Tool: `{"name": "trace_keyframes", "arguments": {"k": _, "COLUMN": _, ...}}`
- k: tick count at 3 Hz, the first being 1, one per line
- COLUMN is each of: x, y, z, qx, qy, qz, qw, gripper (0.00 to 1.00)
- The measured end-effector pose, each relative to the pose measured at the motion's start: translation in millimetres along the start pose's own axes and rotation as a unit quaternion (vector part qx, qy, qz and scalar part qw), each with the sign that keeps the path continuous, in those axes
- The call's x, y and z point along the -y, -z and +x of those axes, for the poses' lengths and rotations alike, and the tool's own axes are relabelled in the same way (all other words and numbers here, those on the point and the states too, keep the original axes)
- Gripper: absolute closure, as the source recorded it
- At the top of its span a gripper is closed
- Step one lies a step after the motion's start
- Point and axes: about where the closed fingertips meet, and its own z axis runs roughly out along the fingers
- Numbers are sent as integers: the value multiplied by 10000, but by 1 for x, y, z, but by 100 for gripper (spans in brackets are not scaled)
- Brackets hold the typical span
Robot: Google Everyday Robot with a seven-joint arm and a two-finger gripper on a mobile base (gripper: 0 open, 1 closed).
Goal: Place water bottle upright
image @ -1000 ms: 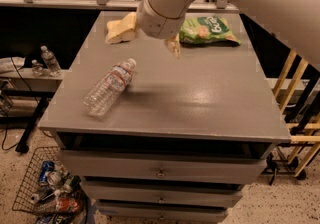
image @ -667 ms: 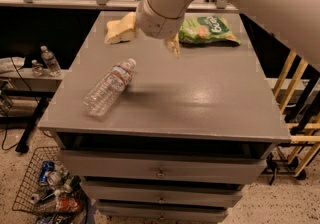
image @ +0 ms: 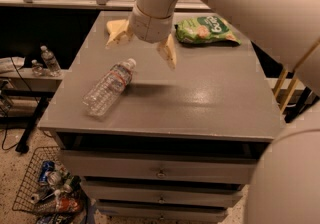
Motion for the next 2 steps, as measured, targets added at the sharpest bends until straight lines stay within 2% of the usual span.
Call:
{"name": "trace_keyframes", "arguments": {"k": 1, "x": -8, "y": -12, "z": 9, "qx": -183, "qy": -689, "qz": 317, "qw": 9969, "gripper": 0}}
{"name": "trace_keyframes", "arguments": {"k": 2, "x": -19, "y": -22, "z": 16, "qx": -273, "qy": -1101, "qz": 510, "qw": 9922, "gripper": 0}}
